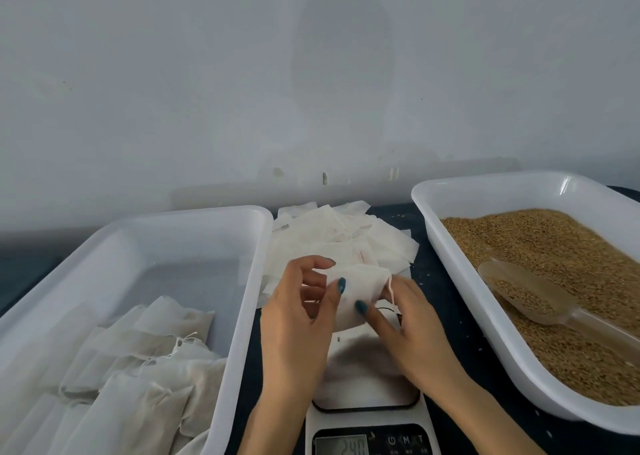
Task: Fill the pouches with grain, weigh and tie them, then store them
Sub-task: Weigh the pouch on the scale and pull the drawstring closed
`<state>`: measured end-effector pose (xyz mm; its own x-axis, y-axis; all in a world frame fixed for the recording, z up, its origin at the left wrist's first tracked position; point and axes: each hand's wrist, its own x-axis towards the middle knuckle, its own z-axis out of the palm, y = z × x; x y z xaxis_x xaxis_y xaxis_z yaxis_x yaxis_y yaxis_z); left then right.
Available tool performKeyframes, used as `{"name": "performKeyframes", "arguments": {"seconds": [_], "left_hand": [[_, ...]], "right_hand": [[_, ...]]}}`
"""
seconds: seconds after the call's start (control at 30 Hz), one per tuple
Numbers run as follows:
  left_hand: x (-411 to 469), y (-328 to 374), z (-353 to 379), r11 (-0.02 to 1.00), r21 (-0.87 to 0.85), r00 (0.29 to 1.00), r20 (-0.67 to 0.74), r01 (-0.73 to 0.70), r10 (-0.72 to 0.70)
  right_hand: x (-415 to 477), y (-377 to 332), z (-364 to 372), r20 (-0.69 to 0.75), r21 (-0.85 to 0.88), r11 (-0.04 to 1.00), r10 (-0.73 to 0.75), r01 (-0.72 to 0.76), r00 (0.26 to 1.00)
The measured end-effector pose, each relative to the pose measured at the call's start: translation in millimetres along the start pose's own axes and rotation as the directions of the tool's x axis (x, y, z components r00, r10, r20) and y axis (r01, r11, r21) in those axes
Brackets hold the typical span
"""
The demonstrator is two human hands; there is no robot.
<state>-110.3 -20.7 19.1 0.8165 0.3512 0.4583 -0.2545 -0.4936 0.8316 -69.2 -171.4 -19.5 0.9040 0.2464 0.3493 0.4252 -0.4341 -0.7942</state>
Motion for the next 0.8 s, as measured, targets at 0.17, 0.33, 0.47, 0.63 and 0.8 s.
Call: {"name": "performKeyframes", "arguments": {"seconds": [0.17, 0.33, 0.47, 0.63, 0.8], "left_hand": [[3.2, 36.3, -27.2, 0.925, 0.359, 0.989, -0.026, -0.124, 0.142], [15.2, 66.5, -77.5, 0.869, 0.493, 0.99, -0.095, -0.041, 0.1], [49.0, 47.9, -128.9, 0.705, 0.709, 0.981, 0.113, 0.029, -0.155], [85.0, -5.9, -144.4, 0.674, 0.725, 0.82, 0.293, 0.145, -0.491], [88.0, -54.9, -132.1, 0.68, 0.691, 0.723, 0.336, 0.246, -0.604]], "right_hand": [[26.4, -29.1, 11.5, 0.072, 0.103, 0.993, -0.058, 0.051, 0.996], [62.8, -82.1, 42.2, 0.203, 0.107, 0.974, -0.218, 0.199, 0.955], [90.4, -115.7, 74.1, 0.343, 0.036, 0.952, -0.299, 0.305, 0.891], [109.7, -121.9, 111.0, 0.552, -0.271, 0.849, -0.25, 0.454, 0.796], [105.2, -128.3, 132.7, 0.628, -0.476, 0.679, -0.182, 0.558, 0.757]]}}
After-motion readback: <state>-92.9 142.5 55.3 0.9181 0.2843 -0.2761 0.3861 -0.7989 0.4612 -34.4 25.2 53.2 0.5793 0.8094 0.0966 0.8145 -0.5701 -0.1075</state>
